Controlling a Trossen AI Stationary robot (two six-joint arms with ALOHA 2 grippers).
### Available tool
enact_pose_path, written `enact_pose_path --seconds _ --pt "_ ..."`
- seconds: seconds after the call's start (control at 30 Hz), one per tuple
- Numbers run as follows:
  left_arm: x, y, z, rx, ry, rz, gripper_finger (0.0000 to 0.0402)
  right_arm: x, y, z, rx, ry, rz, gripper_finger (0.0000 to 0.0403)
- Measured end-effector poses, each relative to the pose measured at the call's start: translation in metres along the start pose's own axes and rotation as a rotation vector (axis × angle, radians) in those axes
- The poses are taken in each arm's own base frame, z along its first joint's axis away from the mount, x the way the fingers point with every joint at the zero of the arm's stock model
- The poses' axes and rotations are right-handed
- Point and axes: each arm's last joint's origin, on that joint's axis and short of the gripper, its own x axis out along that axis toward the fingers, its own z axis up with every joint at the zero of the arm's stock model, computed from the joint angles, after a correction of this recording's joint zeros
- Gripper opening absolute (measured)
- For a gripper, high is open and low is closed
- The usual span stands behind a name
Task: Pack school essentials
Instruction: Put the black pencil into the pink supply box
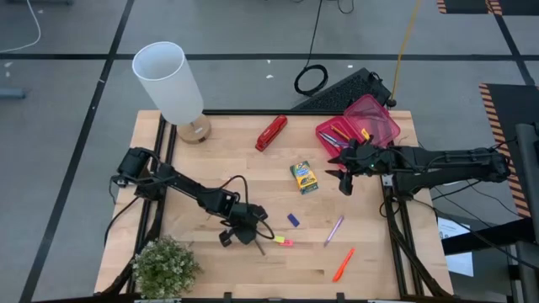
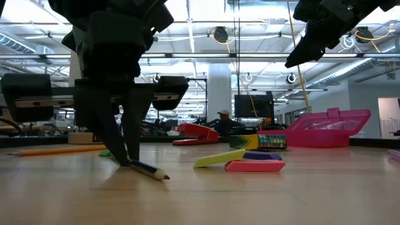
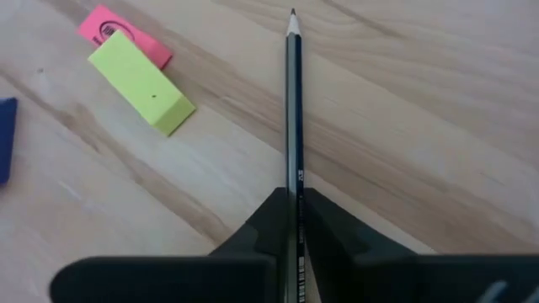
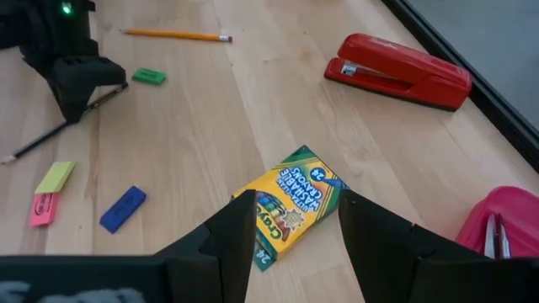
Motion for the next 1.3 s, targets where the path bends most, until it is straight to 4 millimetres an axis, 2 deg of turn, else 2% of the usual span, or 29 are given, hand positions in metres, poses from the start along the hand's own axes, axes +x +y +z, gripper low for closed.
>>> enact_pose_path --seconds 0.37,0.7,0.97,1.17,1.3 --pt "0.0 0.003 0.001 -0.057 0.003 0.043 0.0017 0.016 0.004 0.004 0.0 0.007 -0.001 0.0162" --pt "-0.004 0.006 0.001 -0.122 0.049 0.146 0.0034 0.048 0.01 0.009 -0.011 0.007 0.003 0.0162" --pt "-0.023 0.009 0.009 -0.205 0.05 0.25 0.0034 0.08 0.022 0.011 -0.043 -0.015 0.091 0.0162" --pt "-0.039 0.011 0.014 -0.269 0.068 0.37 0.0035 0.104 0.039 0.012 -0.118 -0.088 0.136 0.0162" --pt "-0.05 0.014 0.015 -0.327 0.088 0.474 0.0035 0.111 0.055 0.011 -0.213 -0.117 0.197 0.0163"
